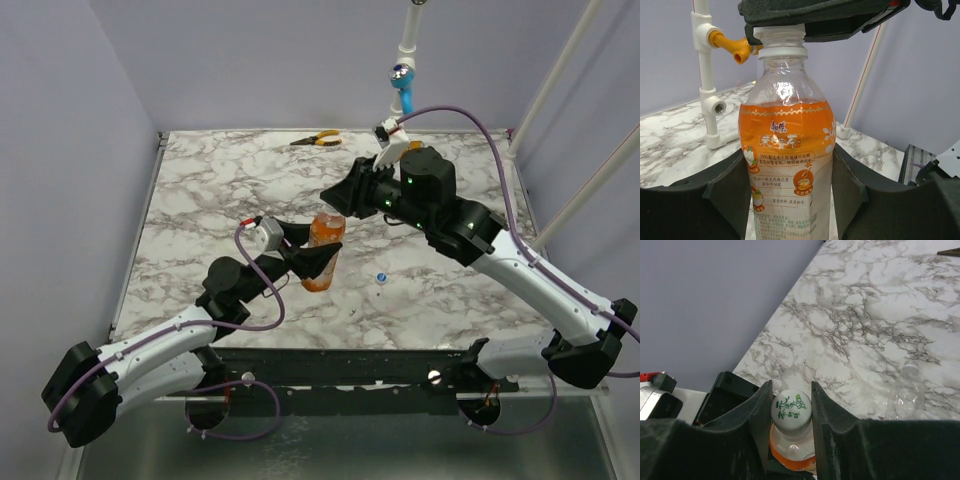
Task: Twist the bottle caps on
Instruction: Screw the bottle cap onto the plastic bottle.
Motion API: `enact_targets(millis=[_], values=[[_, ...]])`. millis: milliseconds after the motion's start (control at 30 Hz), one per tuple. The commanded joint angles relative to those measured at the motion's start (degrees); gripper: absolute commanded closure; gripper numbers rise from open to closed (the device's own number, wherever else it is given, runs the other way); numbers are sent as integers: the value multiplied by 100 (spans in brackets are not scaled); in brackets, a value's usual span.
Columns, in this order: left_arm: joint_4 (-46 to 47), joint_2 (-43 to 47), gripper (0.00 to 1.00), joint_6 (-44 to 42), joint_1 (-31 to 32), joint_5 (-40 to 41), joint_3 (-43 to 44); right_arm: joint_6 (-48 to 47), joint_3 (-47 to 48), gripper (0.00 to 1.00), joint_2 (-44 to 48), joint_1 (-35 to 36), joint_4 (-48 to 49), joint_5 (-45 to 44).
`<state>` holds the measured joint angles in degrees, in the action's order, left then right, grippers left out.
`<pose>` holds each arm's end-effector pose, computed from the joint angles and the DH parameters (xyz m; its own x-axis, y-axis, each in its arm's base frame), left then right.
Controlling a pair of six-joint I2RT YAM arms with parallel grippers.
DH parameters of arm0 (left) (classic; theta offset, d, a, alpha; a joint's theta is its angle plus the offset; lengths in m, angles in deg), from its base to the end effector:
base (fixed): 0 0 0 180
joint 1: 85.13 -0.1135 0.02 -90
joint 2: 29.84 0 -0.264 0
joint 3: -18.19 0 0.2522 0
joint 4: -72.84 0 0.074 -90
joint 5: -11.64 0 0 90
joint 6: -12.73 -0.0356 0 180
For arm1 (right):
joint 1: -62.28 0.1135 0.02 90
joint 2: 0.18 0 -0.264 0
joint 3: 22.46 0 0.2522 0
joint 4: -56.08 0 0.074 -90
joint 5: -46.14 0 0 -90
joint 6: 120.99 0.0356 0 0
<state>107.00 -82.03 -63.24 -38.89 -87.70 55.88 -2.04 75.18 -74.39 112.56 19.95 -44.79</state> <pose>0.1377 -0.1521 0.2956 0.0274 -0.3744 -0.9269 0.8504 0.4961 -0.1753 0.1835 0.2200 0.4437 -0.4903 0.1672 -0.8554 -0.5961 0.6516 0.4691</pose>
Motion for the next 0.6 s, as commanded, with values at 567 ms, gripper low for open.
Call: enact_targets(millis=[567], values=[[440,-167,70,12,-361,39,248,-192,153,78,-467,37,-662,228]])
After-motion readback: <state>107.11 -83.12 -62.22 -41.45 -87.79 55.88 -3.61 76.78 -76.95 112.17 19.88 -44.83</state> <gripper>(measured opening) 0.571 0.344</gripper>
